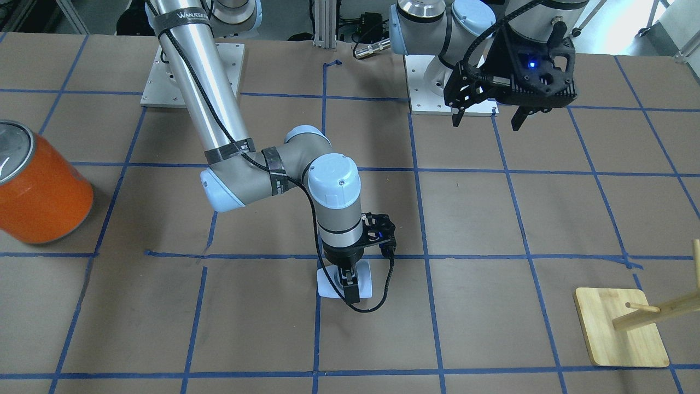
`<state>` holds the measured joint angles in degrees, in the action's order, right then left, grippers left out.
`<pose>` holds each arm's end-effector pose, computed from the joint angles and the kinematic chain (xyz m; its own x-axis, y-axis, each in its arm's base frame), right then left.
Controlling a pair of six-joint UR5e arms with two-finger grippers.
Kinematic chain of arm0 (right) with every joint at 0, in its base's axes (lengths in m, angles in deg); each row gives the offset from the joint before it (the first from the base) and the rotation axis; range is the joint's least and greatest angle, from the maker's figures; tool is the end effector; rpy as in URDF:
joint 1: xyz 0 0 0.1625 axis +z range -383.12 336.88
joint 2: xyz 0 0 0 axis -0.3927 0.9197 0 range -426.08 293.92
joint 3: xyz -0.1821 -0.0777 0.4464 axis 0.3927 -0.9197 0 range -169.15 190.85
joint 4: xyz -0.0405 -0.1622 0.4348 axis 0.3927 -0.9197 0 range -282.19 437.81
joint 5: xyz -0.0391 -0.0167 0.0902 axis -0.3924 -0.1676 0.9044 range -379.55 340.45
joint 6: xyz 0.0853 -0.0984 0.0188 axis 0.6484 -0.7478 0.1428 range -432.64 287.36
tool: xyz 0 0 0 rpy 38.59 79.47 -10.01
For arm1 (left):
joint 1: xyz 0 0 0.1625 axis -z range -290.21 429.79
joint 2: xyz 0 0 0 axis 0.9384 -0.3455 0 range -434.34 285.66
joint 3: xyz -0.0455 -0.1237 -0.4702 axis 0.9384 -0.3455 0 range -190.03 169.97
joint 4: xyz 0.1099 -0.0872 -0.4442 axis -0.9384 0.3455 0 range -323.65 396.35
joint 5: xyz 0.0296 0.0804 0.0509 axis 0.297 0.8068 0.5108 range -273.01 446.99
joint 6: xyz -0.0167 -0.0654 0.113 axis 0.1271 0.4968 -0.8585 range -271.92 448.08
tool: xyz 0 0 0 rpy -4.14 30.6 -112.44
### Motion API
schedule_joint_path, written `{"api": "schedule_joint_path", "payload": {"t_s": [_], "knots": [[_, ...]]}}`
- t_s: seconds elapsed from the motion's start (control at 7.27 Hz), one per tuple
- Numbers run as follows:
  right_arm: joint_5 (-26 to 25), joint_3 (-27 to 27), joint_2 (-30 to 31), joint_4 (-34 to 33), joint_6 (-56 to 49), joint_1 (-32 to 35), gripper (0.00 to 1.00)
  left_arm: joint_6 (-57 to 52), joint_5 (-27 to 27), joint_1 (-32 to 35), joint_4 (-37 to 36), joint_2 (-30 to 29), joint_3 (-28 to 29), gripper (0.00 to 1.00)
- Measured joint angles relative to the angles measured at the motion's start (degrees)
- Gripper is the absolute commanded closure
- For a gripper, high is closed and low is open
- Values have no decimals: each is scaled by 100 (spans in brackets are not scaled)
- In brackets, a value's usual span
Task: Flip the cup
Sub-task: 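Carry the cup with the right gripper toward the table center, then lay the cup on its side, open the right gripper, withdraw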
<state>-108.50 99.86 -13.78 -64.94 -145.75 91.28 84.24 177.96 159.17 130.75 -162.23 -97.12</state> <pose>0.4493 -0.6622 0.1832 0.1160 -0.9588 0.2593 -0.9846 -0.1454 -0.0972 -0.1254 -0.5291 0.5590 -0.9983 0.0560 -0.0175 0.0561 0.9984 -0.0095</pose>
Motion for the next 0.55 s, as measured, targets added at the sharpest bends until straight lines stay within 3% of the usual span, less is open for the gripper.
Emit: {"api": "schedule_joint_path", "payload": {"t_s": [0.14,0.55], "knots": [[5,25,205,130,-8,-5,0,-6,0,0,0,0,0,0],[7,51,1462,1383,111,-466,0,-39,-200,-15,-27,-6,-3,0]]}}
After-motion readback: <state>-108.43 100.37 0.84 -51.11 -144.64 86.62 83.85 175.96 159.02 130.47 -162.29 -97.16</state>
